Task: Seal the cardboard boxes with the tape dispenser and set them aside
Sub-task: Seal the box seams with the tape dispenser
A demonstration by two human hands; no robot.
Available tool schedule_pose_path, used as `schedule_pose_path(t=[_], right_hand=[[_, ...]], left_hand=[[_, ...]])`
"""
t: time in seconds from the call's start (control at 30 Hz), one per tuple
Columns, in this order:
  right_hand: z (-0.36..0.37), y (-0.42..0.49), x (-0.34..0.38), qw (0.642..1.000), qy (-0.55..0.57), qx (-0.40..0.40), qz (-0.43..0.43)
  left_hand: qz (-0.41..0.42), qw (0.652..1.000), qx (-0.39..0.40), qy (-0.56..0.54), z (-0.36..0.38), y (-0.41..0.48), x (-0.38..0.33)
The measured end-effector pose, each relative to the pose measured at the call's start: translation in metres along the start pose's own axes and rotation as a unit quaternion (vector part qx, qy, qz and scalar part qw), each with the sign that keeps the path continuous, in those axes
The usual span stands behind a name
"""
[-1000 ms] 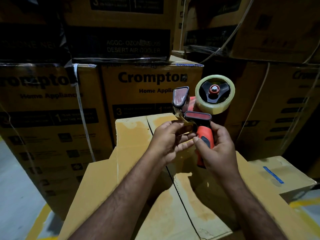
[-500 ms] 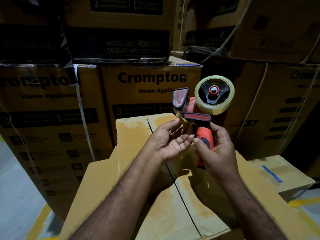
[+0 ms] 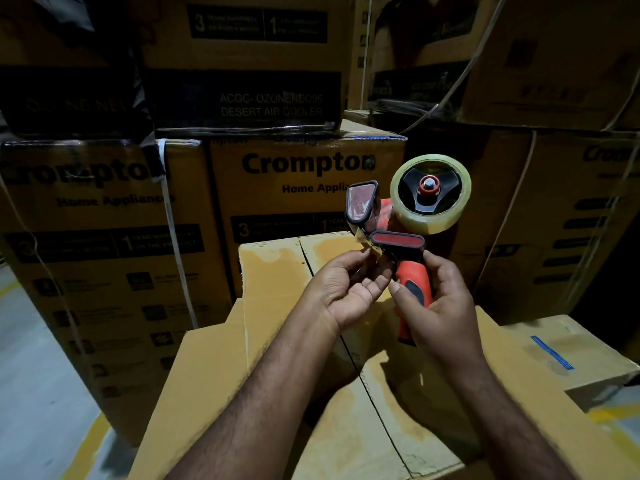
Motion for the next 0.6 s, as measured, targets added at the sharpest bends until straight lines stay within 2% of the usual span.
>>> schedule_pose_path(t=[0.37,0.6], right_hand=[[0.002,-0.005,0.001,1.0,-0.023,0.001,-0.002],[-0.009,-0.004,-0.002,0.999,-0.037,-0.001,0.003]], left_hand=[[0.007,0.999,-0.014,-0.042,-0.009,-0.001,-0.006],[0.0,1.0,-0.023,-0.003,-0.032,-0.01,-0.022]])
Point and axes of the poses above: each hand's wrist, its own y-axis towards the middle knuckle, its own z-axis out of the palm, x = y × z, the point moved 9 cm from there along y, towards the middle knuckle, and after that the axes turned 12 degrees about x, right-handed, at the moved point
